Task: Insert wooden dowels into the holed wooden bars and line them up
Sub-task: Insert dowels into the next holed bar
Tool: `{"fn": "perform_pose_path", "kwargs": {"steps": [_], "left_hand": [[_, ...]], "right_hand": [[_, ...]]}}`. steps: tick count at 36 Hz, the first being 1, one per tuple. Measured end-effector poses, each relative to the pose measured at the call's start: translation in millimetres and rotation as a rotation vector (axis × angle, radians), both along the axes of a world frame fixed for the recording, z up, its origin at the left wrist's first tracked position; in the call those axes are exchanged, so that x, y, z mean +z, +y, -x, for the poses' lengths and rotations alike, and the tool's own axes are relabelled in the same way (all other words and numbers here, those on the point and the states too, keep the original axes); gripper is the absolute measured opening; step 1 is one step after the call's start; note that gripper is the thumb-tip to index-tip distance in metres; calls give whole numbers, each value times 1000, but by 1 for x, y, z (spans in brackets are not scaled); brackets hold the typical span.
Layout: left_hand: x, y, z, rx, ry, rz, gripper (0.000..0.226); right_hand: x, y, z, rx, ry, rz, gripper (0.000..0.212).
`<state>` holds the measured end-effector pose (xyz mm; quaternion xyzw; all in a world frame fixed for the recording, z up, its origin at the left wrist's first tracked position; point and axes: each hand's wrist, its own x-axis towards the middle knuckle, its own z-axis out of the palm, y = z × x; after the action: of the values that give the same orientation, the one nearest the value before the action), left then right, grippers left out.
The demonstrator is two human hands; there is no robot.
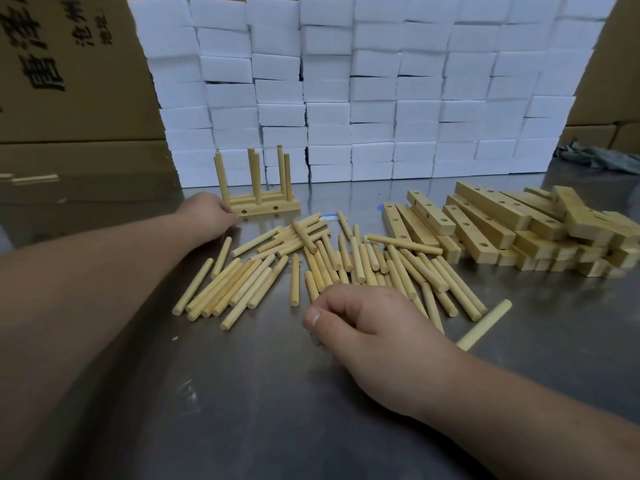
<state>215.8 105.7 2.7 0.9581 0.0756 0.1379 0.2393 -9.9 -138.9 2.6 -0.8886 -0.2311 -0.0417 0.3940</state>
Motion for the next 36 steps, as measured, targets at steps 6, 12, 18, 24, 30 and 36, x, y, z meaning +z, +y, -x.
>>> {"fn": "perform_pose_path", "kwargs": {"steps": [6, 12, 18, 24, 30, 36], "left_hand": [[-2, -3, -3, -95, 90, 1, 17], [2, -11, -2, -102, 145, -161, 41], [7, -22, -1, -134, 212, -211, 46], [11, -41, -3, -136, 267, -213, 58], [8, -60, -9, -152, 258, -227, 65], [4, -61, -16, -139, 245, -246, 67]], "right_hand": [[-1, 0, -1, 15, 2, -6, 27], [-1, 0, -1, 29, 15, -9, 26], [-1, 0, -1, 27, 13, -9, 25], [-1, 0, -1, 27, 8, 0, 25], [-2, -1, -1, 27, 15, -2, 24], [-1, -1, -2, 40, 13, 13, 23]]}}
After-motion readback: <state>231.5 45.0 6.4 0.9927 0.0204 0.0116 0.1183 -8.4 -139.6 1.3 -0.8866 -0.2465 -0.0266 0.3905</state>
